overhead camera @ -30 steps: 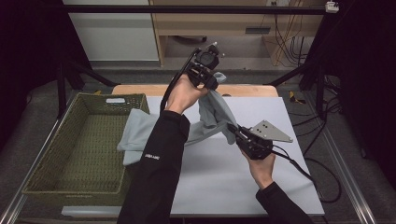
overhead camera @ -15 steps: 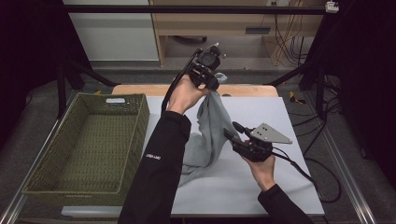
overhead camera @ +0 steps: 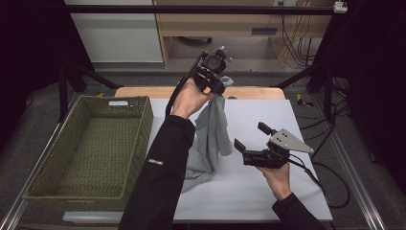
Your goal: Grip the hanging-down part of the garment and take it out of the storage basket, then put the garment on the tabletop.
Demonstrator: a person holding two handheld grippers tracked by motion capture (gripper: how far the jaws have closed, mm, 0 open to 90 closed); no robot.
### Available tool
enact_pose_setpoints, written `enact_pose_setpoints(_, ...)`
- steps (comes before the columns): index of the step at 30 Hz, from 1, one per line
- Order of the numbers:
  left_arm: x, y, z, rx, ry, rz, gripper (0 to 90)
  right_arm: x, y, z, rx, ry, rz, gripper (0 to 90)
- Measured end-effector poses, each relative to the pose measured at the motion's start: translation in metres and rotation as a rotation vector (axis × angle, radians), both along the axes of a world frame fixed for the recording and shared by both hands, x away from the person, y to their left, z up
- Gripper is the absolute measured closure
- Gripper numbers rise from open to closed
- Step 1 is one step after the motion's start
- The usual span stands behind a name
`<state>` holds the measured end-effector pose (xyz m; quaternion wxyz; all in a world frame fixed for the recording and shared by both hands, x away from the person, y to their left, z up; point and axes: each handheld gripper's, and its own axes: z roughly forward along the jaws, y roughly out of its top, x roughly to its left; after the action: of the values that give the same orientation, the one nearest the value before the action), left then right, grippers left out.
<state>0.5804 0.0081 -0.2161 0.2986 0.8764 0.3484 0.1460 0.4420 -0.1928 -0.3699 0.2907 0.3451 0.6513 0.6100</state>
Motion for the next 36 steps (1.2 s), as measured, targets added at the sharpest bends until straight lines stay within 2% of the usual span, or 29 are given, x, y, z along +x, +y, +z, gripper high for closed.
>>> enact_pose_setpoints(11, -0.006, 0.003, -0.009, -0.017, -0.001, -0.021, 81.0, -0.005, -0.017, -0.010, -0.011, 0.016, -0.008, 0.4)
enact_pose_setpoints(12, -0.007, 0.003, -0.010, -0.014, 0.002, -0.030, 81.1, -0.006, -0.018, -0.010, 0.000, 0.017, -0.006, 0.4)
enact_pose_setpoints(13, -0.008, 0.003, -0.012, -0.008, 0.002, -0.030, 81.0, -0.007, -0.020, -0.010, -0.010, 0.020, -0.011, 0.4)
enact_pose_setpoints(14, -0.009, 0.003, -0.015, 0.002, 0.002, -0.035, 81.1, -0.007, -0.022, -0.011, -0.010, 0.006, -0.010, 0.4)
enact_pose_setpoints(18, -0.013, 0.002, -0.020, -0.003, -0.009, -0.048, 81.1, -0.010, -0.027, -0.015, -0.008, 0.032, -0.015, 0.4)
enact_pose_setpoints(19, -0.015, 0.002, -0.022, 0.003, -0.007, -0.057, 81.0, -0.010, -0.029, -0.016, -0.016, 0.022, -0.014, 0.4)
enact_pose_setpoints(20, -0.017, 0.002, -0.024, 0.001, -0.017, -0.061, 81.0, -0.010, -0.031, -0.017, -0.016, 0.030, -0.017, 0.4)
enact_pose_setpoints(21, -0.020, 0.001, -0.029, -0.003, -0.015, -0.072, 81.0, -0.010, -0.033, -0.018, -0.023, 0.017, -0.017, 0.4)
enact_pose_setpoints(22, -0.020, 0.001, -0.029, -0.003, -0.015, -0.072, 81.0, -0.011, -0.033, -0.019, -0.018, 0.035, -0.022, 0.4)
enact_pose_setpoints(24, -0.025, 0.001, -0.039, -0.009, -0.021, -0.081, 81.0, -0.012, -0.034, -0.020, -0.002, 0.039, -0.021, 0.4)
enact_pose_setpoints(27, -0.029, 0.002, -0.045, -0.003, -0.022, -0.093, 81.0, -0.014, -0.038, -0.023, -0.024, 0.030, -0.019, 0.4)
enact_pose_setpoints(29, -0.035, 0.003, -0.054, -0.020, -0.022, -0.099, 81.0, -0.015, -0.040, -0.025, -0.014, 0.028, -0.021, 0.4)
enact_pose_setpoints(31, -0.037, 0.003, -0.057, -0.027, -0.022, -0.101, 80.9, -0.016, -0.041, -0.025, -0.009, 0.034, -0.027, 0.4)
enact_pose_setpoints(34, -0.041, 0.002, -0.066, -0.015, -0.021, -0.109, 80.8, -0.015, -0.044, -0.029, -0.020, 0.034, -0.030, 0.4)
enact_pose_setpoints(36, -0.044, 0.002, -0.072, -0.008, -0.016, -0.118, 80.7, -0.017, -0.044, -0.030, -0.007, 0.039, -0.028, 0.4)
